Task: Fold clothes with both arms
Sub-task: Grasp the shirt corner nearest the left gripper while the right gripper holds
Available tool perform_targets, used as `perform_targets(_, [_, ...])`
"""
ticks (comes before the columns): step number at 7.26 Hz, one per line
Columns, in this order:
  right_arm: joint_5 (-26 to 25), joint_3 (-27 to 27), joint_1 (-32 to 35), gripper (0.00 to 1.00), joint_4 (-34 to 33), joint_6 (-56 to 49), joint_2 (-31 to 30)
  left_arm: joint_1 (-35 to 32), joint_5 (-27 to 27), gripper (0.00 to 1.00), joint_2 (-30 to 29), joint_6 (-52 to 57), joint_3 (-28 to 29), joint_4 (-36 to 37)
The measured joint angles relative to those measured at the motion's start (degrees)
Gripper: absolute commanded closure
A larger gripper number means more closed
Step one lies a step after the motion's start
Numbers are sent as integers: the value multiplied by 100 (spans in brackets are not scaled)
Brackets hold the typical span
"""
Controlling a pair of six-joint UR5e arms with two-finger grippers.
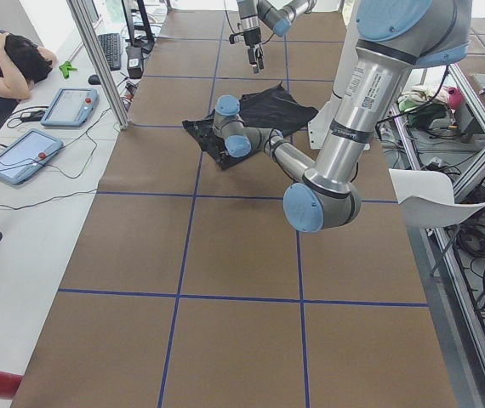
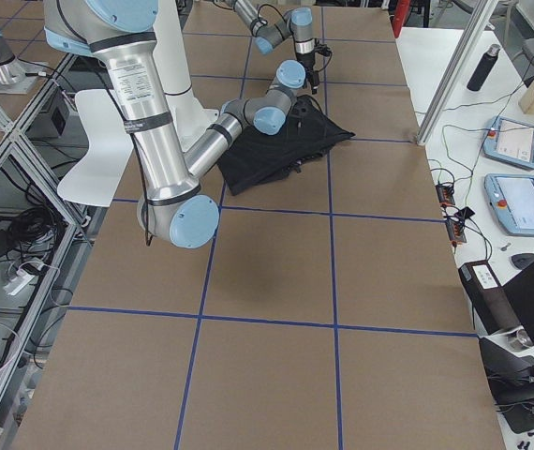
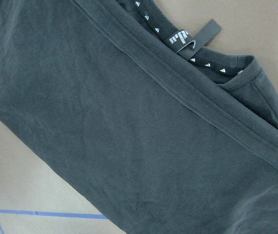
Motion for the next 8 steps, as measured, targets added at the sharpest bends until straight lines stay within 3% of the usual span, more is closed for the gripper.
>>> perform_targets(8, [1, -60, 47, 0, 0, -9, -23, 112, 166, 21, -9, -46, 129, 79])
